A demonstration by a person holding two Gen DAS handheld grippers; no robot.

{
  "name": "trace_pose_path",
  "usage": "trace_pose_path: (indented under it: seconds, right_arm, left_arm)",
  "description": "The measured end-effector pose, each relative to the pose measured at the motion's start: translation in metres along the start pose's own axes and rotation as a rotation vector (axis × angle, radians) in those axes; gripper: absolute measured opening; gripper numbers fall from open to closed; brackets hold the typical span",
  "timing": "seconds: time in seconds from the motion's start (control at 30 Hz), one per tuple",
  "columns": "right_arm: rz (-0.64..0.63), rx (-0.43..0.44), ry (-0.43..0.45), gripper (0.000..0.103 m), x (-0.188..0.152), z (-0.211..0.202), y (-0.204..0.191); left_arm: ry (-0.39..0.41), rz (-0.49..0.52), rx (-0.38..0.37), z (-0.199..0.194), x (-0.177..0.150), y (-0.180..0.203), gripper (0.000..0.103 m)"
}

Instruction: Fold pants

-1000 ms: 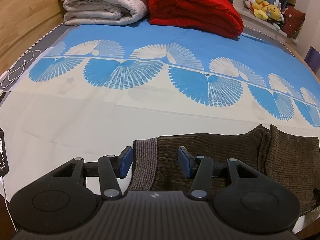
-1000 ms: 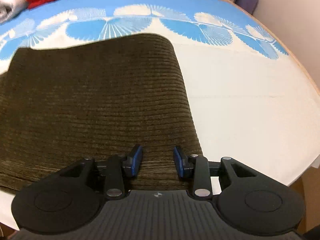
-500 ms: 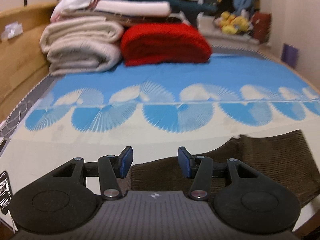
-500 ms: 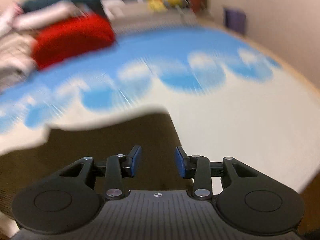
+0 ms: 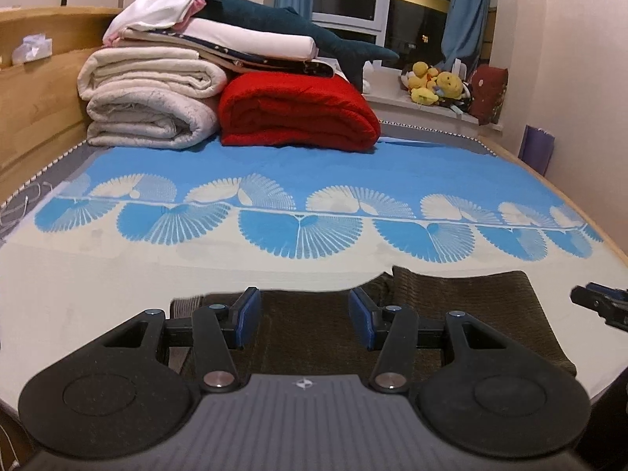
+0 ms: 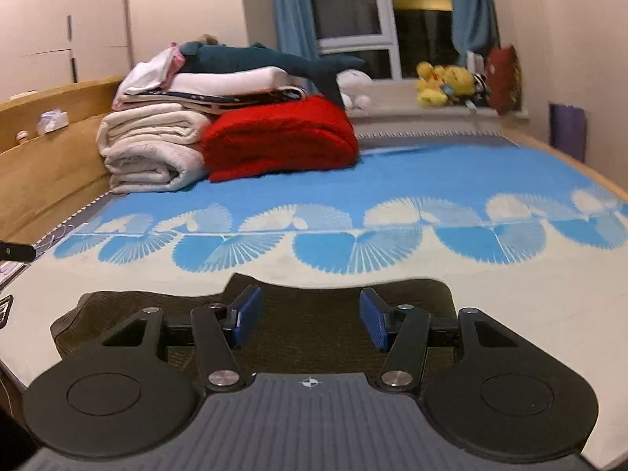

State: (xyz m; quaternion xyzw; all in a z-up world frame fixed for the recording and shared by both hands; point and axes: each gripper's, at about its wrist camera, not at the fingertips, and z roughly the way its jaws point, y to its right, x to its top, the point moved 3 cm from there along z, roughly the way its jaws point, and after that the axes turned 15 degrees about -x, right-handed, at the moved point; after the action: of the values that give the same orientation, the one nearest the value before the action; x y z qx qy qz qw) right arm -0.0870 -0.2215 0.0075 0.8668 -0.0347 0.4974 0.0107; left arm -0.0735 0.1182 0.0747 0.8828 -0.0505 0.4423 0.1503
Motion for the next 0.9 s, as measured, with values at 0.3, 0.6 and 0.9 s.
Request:
trace_pose_path:
  seconds: [0.3, 0.6, 0.9]
  right_arm:
    - [0.072, 0.010, -0.058, 0.058, 0.007, 0.022, -0.008]
    - [0.031, -0.023, -0.058, 0.058, 0.001, 0.018, -0.014]
    - [0.099, -0.092, -0.078, 0.058, 0.009, 0.003, -0.034]
  left_arm:
    - [0.021, -0.281, -0.001, 0.017, -0.048, -0.049, 0.059]
    - [-0.168, -0.561, 0.149, 0.065, -0.092, -0.136, 0.077]
    - [-0.198, -0.841, 0.122, 0.089, -0.114, -0.191, 0.081]
